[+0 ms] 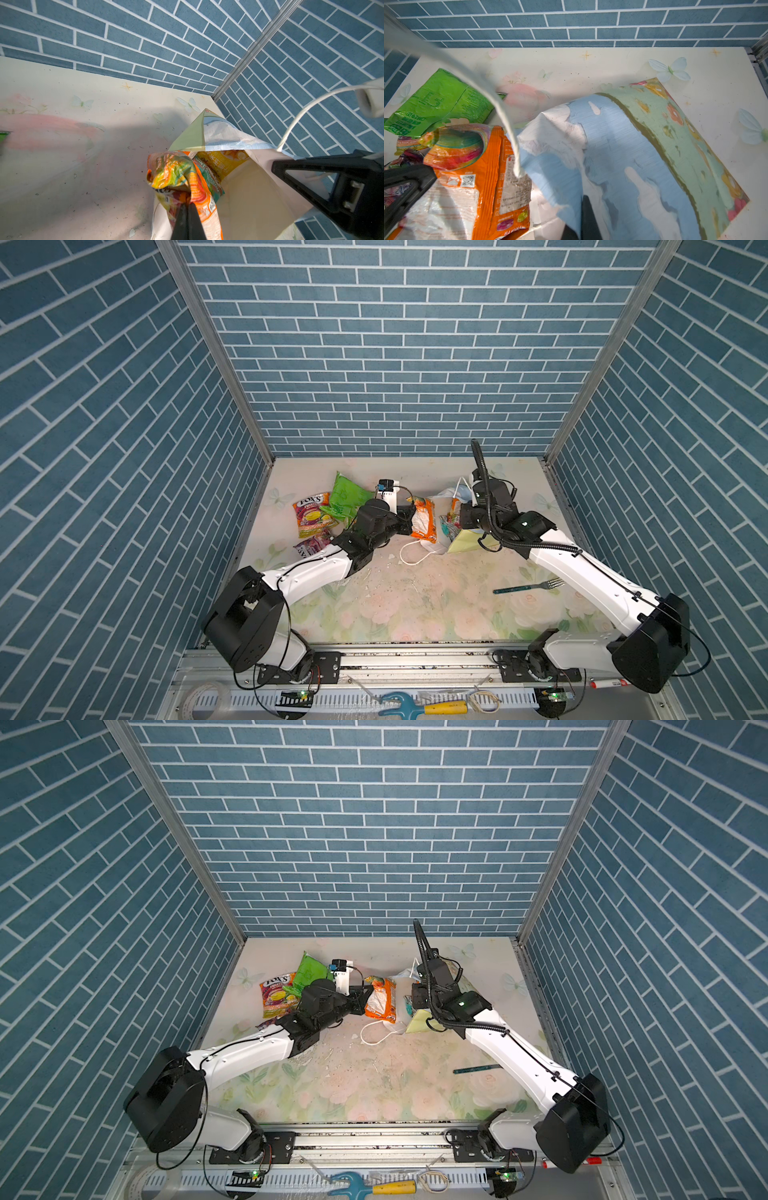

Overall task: Take the snacks out of the paper bag
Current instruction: 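Carry the orange packet beside the green chip packet and release it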

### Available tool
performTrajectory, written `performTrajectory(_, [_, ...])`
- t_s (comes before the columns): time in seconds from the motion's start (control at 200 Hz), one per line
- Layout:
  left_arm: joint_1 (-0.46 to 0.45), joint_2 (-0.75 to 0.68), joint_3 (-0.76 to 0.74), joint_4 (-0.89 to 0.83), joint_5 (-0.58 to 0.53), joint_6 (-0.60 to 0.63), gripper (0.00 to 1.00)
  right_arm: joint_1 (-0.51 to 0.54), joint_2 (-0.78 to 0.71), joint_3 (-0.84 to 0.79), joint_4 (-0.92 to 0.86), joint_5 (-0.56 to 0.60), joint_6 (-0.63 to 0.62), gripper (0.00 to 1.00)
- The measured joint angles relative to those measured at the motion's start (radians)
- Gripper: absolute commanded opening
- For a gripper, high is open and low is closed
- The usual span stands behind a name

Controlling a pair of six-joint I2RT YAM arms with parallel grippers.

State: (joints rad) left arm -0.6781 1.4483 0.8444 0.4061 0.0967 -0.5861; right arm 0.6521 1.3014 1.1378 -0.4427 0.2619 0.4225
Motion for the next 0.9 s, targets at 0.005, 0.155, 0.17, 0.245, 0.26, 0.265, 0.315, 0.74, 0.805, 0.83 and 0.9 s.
performTrajectory(0.005, [0.001, -0.001, 0.000, -0.002, 0.000, 0.000, 0.00, 0.000, 0.000, 0.000, 0.000, 0.000, 0.000, 0.00])
performTrajectory(0.155, [0.013, -0.019, 0.000, -0.024, 0.000, 0.003, 0.00, 0.000, 0.000, 0.000, 0.000, 0.001, 0.001, 0.00])
performTrajectory(0.17, [0.014, -0.022, 0.000, -0.026, 0.000, 0.003, 0.00, -0.001, 0.000, 0.000, 0.000, 0.001, 0.001, 0.00])
performTrajectory(0.245, [0.020, -0.036, -0.003, -0.033, 0.000, 0.004, 0.00, -0.001, 0.000, 0.000, 0.000, 0.002, 0.001, 0.00])
performTrajectory(0.26, [0.021, -0.039, -0.003, -0.035, 0.000, 0.004, 0.00, -0.001, 0.000, 0.000, 0.000, 0.002, 0.001, 0.00])
performTrajectory(0.265, [0.021, -0.040, -0.003, -0.035, 0.000, 0.004, 0.00, -0.001, 0.000, 0.000, 0.000, 0.002, 0.001, 0.00])
performTrajectory(0.315, [0.025, -0.046, -0.003, -0.039, 0.000, 0.004, 0.00, -0.001, 0.000, 0.000, 0.000, 0.003, 0.001, 0.00])
performTrajectory(0.74, [0.073, -0.077, -0.003, -0.111, 0.000, 0.016, 0.00, -0.001, 0.000, 0.000, 0.000, 0.004, 0.001, 0.00])
performTrajectory(0.805, [0.080, -0.082, -0.003, -0.115, 0.000, 0.016, 0.00, -0.001, 0.000, 0.000, 0.000, 0.005, 0.001, 0.00])
performTrajectory(0.83, [0.083, -0.083, -0.003, -0.117, 0.000, 0.016, 0.00, -0.001, 0.000, 0.000, 0.000, 0.006, 0.001, 0.00])
performTrajectory(0.9, [0.093, -0.085, -0.003, -0.125, 0.000, 0.016, 0.00, -0.003, 0.000, 0.000, 0.000, 0.009, 0.001, 0.00])
